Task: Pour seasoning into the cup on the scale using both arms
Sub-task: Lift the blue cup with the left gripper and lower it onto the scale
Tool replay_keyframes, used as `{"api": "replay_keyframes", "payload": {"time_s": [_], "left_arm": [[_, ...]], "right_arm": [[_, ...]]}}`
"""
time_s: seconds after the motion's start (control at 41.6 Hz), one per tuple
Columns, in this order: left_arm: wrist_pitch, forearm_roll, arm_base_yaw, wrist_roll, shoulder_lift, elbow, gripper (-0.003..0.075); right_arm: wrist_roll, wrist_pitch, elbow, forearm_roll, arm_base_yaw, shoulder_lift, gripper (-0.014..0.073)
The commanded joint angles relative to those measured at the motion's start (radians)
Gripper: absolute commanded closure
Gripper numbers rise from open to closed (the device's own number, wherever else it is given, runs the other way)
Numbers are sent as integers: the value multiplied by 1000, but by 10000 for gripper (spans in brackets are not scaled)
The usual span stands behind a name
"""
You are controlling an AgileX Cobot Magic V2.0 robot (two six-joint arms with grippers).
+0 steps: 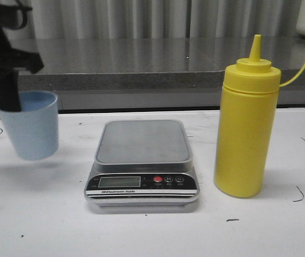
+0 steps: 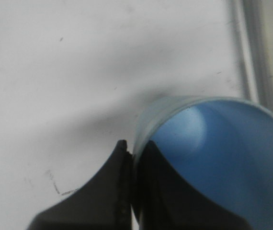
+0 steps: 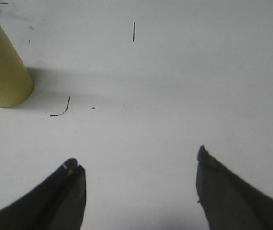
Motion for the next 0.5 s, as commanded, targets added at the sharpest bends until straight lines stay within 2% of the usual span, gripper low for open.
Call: {"api": "replay_keyframes", "payload": {"time_s": [0.0,0.264,0.481], "left_arm": [[44,6,-67,-13,-43,-131,741],[76,31,-199,-19,82,-365,741],[114,33,-250,-37,221,-510,741]], "right_arm": [[-8,-48,-28,-10,-5,8,81],[-8,-48,-28,-10,-5,8,81],[-8,-48,-28,-10,-5,8,81]]}}
